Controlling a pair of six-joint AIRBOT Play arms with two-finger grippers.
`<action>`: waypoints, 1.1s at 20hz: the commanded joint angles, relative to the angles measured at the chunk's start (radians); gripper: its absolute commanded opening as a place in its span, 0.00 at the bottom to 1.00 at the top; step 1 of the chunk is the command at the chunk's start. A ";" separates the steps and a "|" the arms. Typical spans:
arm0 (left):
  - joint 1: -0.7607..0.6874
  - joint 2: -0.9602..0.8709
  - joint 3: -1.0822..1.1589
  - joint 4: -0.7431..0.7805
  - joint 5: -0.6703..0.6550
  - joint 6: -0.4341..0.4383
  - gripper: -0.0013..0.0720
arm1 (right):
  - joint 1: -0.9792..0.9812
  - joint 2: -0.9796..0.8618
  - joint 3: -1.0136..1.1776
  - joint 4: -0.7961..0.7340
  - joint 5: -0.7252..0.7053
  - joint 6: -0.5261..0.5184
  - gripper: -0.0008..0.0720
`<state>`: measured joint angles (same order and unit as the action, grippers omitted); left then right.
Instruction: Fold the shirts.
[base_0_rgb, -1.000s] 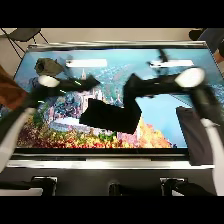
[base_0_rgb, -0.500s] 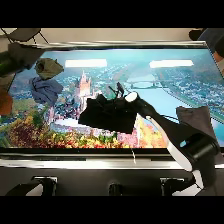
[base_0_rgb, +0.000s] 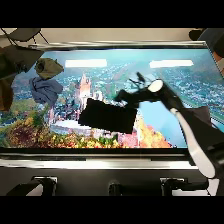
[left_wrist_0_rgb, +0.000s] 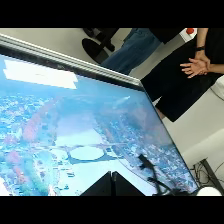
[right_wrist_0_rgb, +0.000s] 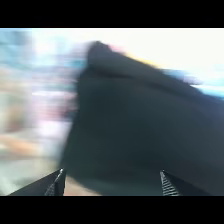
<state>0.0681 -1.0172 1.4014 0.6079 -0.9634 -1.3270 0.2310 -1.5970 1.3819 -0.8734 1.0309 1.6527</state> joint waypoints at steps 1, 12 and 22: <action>-0.001 0.002 -0.001 0.018 -0.007 0.000 0.06 | -0.149 0.049 -0.076 -0.370 0.275 0.116 0.92; -0.001 0.002 -0.001 0.018 -0.009 0.001 0.06 | -0.169 -0.079 -0.321 0.341 0.008 -0.090 0.54; -0.001 0.002 -0.002 0.023 -0.009 0.056 0.06 | -0.511 0.168 0.022 0.026 0.142 -0.040 0.08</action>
<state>0.0669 -1.0153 1.3998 0.6296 -0.9726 -1.2892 -0.1471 -1.5181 1.2892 -0.6395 1.1412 1.4857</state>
